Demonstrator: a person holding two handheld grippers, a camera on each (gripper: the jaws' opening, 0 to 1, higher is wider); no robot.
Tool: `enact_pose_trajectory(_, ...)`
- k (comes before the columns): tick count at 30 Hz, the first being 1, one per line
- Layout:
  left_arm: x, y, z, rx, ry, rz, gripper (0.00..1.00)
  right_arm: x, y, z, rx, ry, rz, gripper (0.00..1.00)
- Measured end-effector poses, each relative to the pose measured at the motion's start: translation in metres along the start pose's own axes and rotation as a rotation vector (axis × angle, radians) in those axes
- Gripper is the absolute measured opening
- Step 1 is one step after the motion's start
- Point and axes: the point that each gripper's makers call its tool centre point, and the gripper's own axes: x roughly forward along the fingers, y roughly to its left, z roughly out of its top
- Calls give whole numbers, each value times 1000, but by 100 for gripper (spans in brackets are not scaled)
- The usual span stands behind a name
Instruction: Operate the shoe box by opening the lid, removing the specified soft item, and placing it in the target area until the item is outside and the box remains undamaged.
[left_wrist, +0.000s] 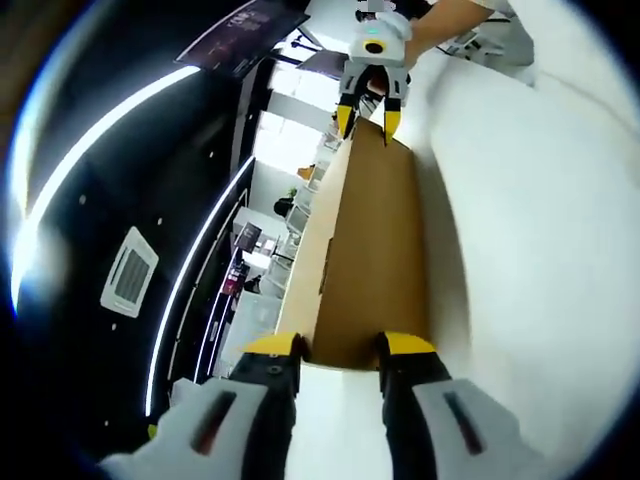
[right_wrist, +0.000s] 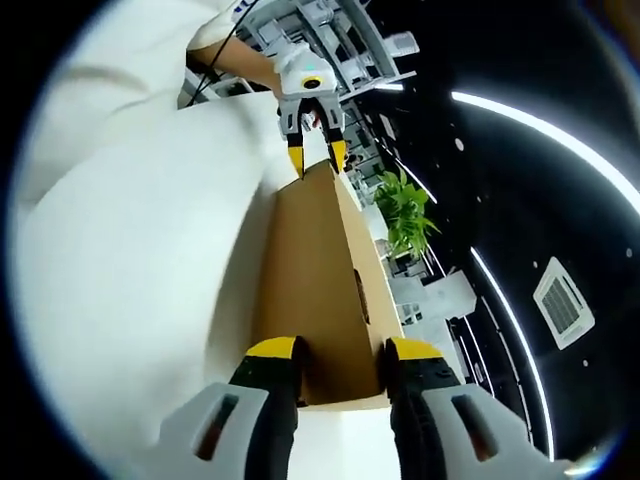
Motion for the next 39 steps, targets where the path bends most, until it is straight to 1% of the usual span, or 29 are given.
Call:
enact_pose_trajectory(6, 0, 1, 0, 3, 7, 2, 31, 0, 0, 1, -15, 11, 3, 33)
enact_pose_trajectory(12, -1, 3, 2, -1, 7, 2, 31, -1, -2, 1, -11, 11, 3, 32)
enact_pose_trajectory(21, -5, 10, 5, -19, -12, 16, 31, -5, -10, 6, -17, -2, -7, 32)
enact_pose_trajectory(27, -8, 15, 8, -30, -15, 27, 30, -7, -16, 9, -21, -3, -27, 32)
enact_pose_trajectory(33, -11, 20, 10, -26, -24, 42, 30, -9, -22, 11, -17, -11, -36, 32)
enact_pose_trajectory(39, -12, 25, 12, -45, -26, 44, 30, -11, -28, 14, -4, -22, -36, 33)
